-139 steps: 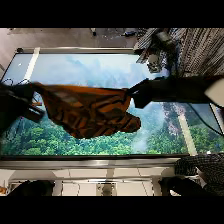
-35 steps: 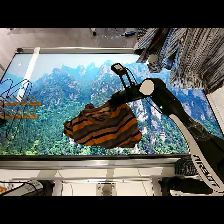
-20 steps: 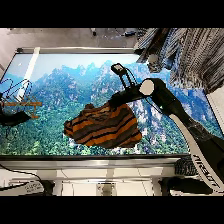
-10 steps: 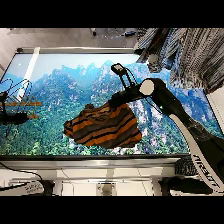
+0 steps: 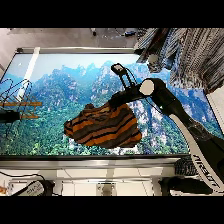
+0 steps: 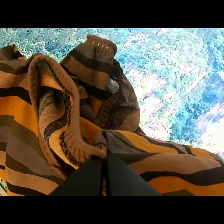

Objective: Fold the clothes and pants, and hang the long-sleeved shirts on hangers.

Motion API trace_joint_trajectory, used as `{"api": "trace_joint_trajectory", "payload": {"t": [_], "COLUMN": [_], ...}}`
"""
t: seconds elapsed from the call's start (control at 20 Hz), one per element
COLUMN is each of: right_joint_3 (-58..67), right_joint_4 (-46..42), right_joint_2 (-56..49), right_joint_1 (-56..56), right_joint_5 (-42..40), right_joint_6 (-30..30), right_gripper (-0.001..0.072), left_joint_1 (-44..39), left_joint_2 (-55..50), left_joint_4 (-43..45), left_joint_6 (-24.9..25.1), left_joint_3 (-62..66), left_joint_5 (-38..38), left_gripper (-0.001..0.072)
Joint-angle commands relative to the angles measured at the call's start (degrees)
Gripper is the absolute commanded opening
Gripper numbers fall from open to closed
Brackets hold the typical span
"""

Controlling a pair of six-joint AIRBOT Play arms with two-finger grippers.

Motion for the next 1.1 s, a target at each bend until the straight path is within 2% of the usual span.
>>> {"api": "trace_joint_trajectory", "payload": {"t": [0.0,0.1,0.15,0.2,0.25,0.35,0.45,0.5,0.75,1.05], "right_joint_3": [0.0,0.0,0.0,0.0,0.0,0.0,0.0,0.0,0.0,0.0], "right_joint_4": [0.0,-0.1,-0.1,-0.2,-0.3,-0.8,-1.7,-2.0,-4.4,-4.2], "right_joint_2": [0.0,0.3,0.5,0.9,1.3,1.9,1.9,1.9,1.9,2.0], "right_joint_1": [0.0,0.0,-0.3,-0.5,-0.7,-1.3,-1.4,-1.4,-1.4,-1.4], "right_joint_5": [0.1,0.2,0.2,0.0,-0.3,-1.4,-2.2,-2.4,-4.0,-4.6], "right_joint_6": [0.0,1.5,2.5,2.8,3.0,3.0,3.0,3.0,3.0,3.0], "right_gripper": [0.0021,0.0021,0.0021,0.0021,0.0021,0.0021,0.0021,0.0021,0.0021,0.0018], "left_joint_1": [0.0,0.0,-0.1,-0.1,-0.1,-1.6,-5.7,-7.7,-19.6,-34.0], "left_joint_2": [11.4,19.0,22.3,25.1,27.6,30.7,31.5,31.4,28.8,18.9], "left_joint_4": [3.5,0.0,-3.0,-7.3,-12.7,-22.0,-21.7,-21.4,-22.2,-21.3], "left_joint_6": [0.0,0.6,4.0,8.2,9.5,8.5,1.4,1.0,2.2,5.2], "left_joint_3": [0.1,0.1,0.3,0.7,1.0,1.0,1.0,0.9,0.8,0.4], "left_joint_5": [0.4,1.9,4.5,9.1,14.7,23.6,30.2,33.1,43.1,44.0], "left_gripper": [0.0016,0.0015,0.0014,0.0013,0.0013,0.0013,0.0014,0.0014,0.0014,0.0014]}}
